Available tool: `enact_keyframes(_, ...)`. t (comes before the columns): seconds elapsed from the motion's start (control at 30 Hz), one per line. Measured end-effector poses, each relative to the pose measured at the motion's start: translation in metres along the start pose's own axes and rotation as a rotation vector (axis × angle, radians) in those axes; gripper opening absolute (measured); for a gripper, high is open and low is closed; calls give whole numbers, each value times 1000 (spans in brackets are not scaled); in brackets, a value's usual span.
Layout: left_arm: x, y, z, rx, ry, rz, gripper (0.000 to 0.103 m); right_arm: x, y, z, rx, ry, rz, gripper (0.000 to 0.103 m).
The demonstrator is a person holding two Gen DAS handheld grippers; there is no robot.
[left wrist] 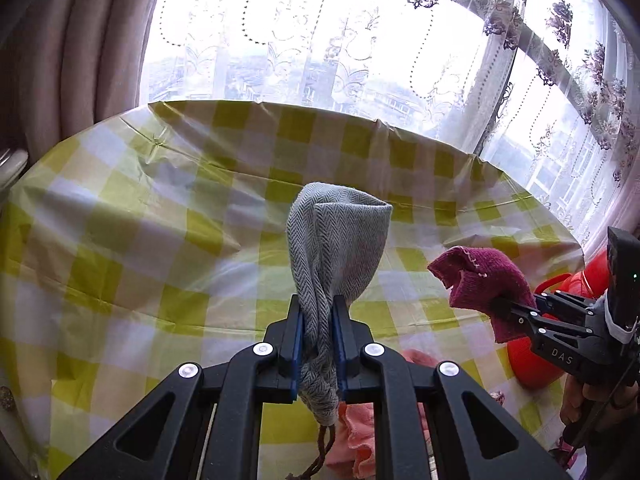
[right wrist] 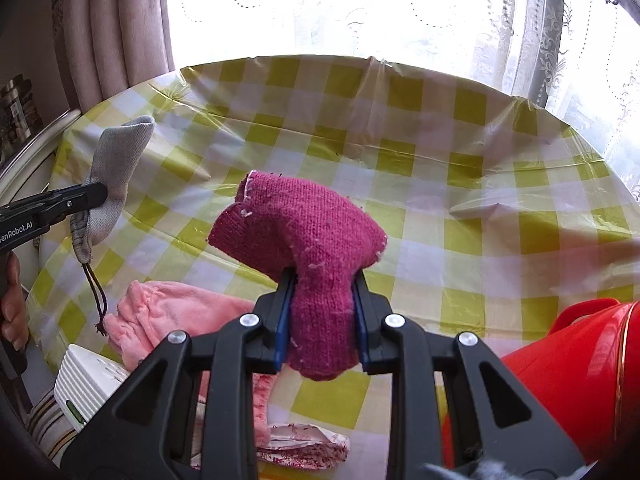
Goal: Organize soft objects
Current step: 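Carry the grey pouch and magenta hat over the white box and open both grippers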
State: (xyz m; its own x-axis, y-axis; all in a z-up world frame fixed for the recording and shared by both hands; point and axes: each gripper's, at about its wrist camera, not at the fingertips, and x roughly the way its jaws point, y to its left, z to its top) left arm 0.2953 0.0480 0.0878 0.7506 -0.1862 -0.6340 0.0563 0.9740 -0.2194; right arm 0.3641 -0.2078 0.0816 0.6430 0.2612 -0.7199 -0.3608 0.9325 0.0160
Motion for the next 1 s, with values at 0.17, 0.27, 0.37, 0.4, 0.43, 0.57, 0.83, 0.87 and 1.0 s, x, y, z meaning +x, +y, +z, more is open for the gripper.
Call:
enact_keyframes(0.17,-29,-15,2,7,-38,-26,14,-32,-3,-6,35,-32,-2,30)
enact_keyframes(0.27,-45,-27,0,13,-57,-60,14,-48,-3,-11,38,-45,-7,30)
enact_keyframes(0.37,-59,-38,-4,18,-70,-87,14,-63,-3,-16,45,-57,-14,30)
enact_keyframes(0.4,-64,-42,-5,17,-73,-101,14,-68,-4,-18,49,-62,-14,30)
enact_keyframes(0.43,-68,-46,-6,18,-76,-112,14,-74,-5,-20,53,-67,-14,30)
enact_keyframes(0.57,-83,-63,-13,33,-84,-144,14,-96,-6,-32,61,-86,-22,30)
enact_keyframes(0.83,-100,-111,-36,87,-62,-229,14,-134,-20,-70,116,-94,-48,30)
enact_keyframes(0.87,-101,-117,-40,95,-56,-236,14,-137,-24,-75,124,-91,-54,30)
enact_keyframes(1.0,-102,-140,-54,120,-26,-270,14,-151,-38,-96,152,-76,-83,30)
